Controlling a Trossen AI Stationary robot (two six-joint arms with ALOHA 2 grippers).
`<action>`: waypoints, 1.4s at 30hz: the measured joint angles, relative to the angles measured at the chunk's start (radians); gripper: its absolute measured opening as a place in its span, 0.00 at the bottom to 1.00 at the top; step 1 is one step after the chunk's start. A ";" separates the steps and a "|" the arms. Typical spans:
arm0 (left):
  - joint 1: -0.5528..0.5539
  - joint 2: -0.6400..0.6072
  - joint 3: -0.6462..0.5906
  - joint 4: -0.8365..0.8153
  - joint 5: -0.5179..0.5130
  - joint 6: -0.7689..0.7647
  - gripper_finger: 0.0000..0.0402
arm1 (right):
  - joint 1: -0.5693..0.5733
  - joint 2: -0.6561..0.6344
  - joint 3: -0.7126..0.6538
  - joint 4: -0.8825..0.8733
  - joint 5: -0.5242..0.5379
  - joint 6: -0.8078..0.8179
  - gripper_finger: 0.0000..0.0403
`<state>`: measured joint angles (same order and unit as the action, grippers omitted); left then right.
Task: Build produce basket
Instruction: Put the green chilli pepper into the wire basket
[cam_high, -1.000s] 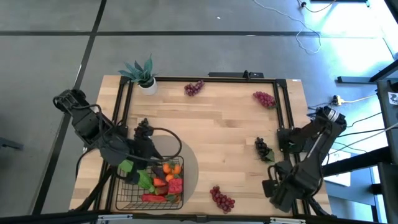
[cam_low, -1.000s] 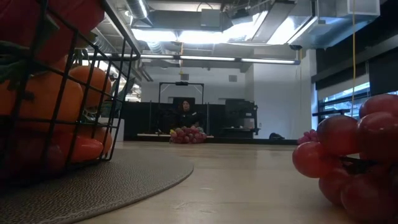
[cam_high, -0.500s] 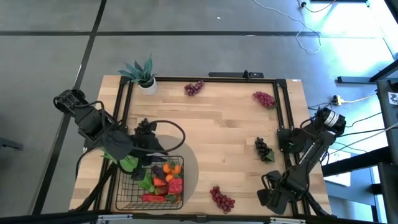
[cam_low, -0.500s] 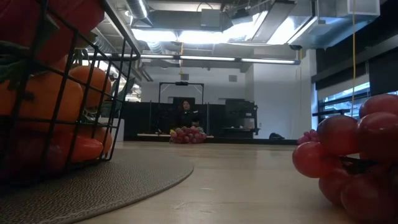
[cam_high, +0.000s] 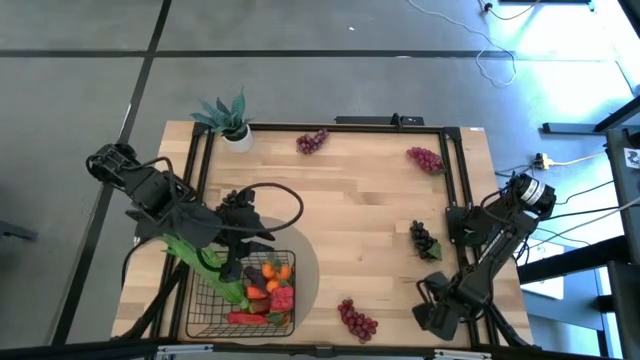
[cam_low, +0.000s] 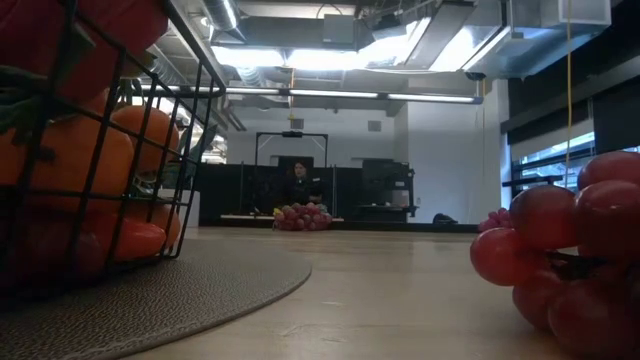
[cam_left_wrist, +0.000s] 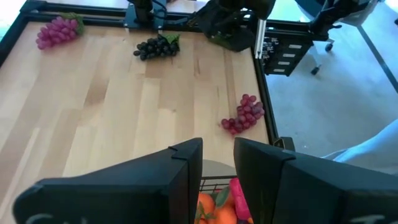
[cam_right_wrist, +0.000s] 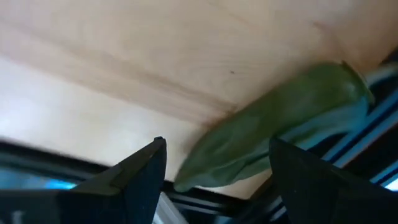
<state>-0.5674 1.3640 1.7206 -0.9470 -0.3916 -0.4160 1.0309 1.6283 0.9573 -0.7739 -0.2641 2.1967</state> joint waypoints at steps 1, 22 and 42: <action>0.002 0.000 0.000 0.000 0.000 0.000 0.20 | 0.000 0.000 0.000 -0.002 -0.003 -0.046 0.66; 0.015 0.000 0.000 -0.002 0.001 -0.001 0.20 | 0.005 0.043 0.001 -0.004 -0.032 -0.288 0.66; 0.015 -0.001 0.000 -0.002 0.000 -0.003 0.20 | -0.088 0.048 0.052 0.023 0.199 -0.513 0.66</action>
<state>-0.5526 1.3632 1.7206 -0.9493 -0.3912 -0.4187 0.9432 1.6760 1.0096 -0.7507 -0.0650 1.6840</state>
